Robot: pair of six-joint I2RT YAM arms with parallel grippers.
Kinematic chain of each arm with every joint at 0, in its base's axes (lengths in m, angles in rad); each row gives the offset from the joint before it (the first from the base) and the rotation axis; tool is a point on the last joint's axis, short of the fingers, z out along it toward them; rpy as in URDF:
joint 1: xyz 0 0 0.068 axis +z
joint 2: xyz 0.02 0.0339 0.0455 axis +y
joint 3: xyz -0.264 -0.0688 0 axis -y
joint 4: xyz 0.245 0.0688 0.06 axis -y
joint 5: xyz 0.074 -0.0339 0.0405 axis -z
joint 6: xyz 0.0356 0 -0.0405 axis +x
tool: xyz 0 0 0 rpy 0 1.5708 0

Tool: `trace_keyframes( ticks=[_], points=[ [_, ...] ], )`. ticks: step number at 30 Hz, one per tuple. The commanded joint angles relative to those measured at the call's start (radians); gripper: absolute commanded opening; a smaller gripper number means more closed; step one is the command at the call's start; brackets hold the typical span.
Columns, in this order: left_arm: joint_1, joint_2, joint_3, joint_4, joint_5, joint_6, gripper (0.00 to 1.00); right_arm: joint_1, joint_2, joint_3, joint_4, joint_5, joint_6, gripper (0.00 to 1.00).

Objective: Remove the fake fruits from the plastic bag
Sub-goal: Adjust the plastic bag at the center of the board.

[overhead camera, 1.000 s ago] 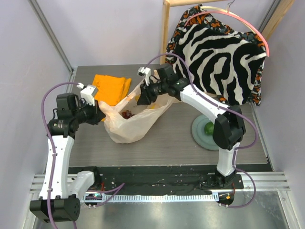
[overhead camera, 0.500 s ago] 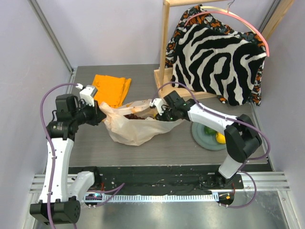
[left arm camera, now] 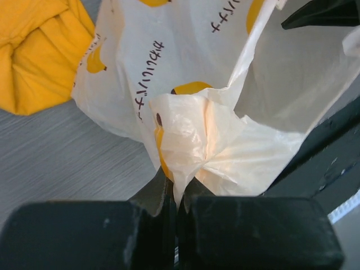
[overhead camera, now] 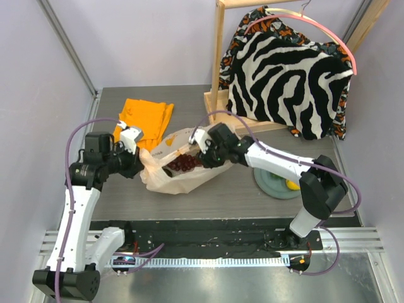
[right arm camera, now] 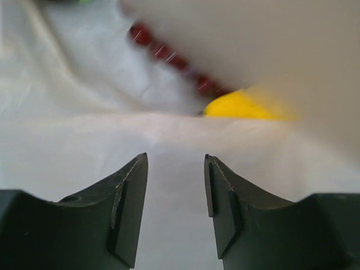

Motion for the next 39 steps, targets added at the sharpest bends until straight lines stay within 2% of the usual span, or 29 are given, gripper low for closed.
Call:
trace_keyframes(
  ticks=[1,7,16,21,30,34,39],
  points=[
    [-0.067,-0.024,0.036,-0.109,0.011,0.162,0.0,0.043,-0.077,-0.119,0.016,0.085,-0.004,0.52],
    [-0.167,0.032,0.011,-0.065,0.011,0.153,0.0,0.039,-0.07,-0.059,0.042,0.137,-0.022,0.54],
    [-0.308,0.074,0.02,-0.008,-0.033,0.162,0.0,0.014,0.017,0.041,0.126,0.051,-0.008,0.57],
    [-0.325,0.078,0.02,0.013,-0.043,0.15,0.0,0.013,0.118,0.114,0.146,0.051,-0.004,0.56],
    [-0.33,0.086,0.022,0.025,-0.033,0.136,0.0,-0.006,0.299,0.274,0.182,0.191,-0.059,0.57],
    [-0.33,0.085,0.034,0.012,-0.038,0.139,0.0,-0.017,0.348,0.286,0.179,0.316,-0.106,0.65],
    [-0.33,0.077,0.046,-0.004,-0.053,0.14,0.0,-0.017,0.358,0.26,0.162,0.396,-0.165,0.79]
  ],
)
